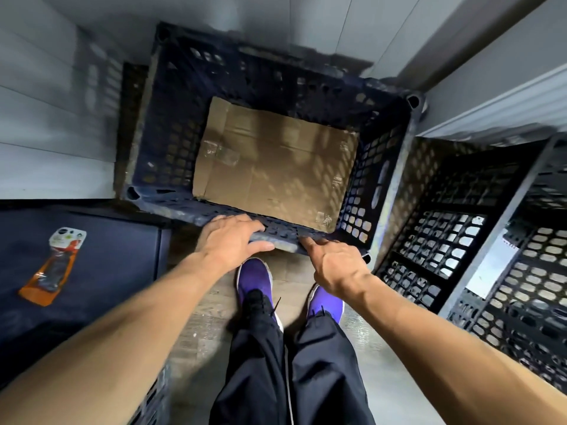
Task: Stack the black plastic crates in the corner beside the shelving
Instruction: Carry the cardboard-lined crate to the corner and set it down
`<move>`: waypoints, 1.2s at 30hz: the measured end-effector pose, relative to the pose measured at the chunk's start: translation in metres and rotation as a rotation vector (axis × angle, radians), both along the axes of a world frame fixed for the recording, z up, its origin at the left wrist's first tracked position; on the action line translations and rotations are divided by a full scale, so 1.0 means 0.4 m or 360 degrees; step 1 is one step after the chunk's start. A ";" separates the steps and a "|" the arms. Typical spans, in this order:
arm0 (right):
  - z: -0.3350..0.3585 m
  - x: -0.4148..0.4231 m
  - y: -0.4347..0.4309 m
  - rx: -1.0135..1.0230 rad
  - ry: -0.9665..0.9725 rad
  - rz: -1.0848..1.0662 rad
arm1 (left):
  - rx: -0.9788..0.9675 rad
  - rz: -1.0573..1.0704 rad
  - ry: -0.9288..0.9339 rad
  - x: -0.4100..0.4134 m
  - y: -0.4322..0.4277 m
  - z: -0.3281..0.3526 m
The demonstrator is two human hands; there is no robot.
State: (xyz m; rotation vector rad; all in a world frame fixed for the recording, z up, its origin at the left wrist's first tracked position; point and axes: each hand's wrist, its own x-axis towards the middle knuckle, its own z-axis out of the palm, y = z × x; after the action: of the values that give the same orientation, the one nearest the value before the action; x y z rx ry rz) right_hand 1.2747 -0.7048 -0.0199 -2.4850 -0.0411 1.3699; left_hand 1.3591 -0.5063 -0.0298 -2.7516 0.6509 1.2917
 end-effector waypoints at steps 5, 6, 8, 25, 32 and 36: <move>0.014 0.014 -0.010 -0.0058 -0.0064 0.0106 | 0.0018 -0.0186 -0.0094 -0.017 -0.012 -0.003; 0.015 0.013 -0.017 -0.0068 -0.0086 0.0090 | 0.0024 -0.0194 -0.0116 -0.022 -0.020 -0.006; 0.012 0.012 -0.039 -0.0088 -0.0126 0.0032 | 0.0034 -0.0203 -0.0162 -0.030 -0.046 -0.012; 0.008 0.095 -0.199 -0.0187 -0.0266 -0.0093 | -0.0080 0.0037 -0.0129 0.016 -0.198 -0.017; -0.004 0.091 -0.177 -0.0223 -0.0176 -0.0114 | -0.0181 0.0133 0.0091 0.025 -0.173 -0.026; -0.003 0.064 -0.156 -0.0221 -0.0182 -0.0020 | -0.0144 0.0001 0.0093 0.020 -0.157 -0.032</move>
State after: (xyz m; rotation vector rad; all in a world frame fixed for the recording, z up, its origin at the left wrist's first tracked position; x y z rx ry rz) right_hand 1.3002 -0.7671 -0.0212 -2.6711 0.0466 1.2639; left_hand 1.3672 -0.5691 -0.0427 -2.7939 0.7308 1.3811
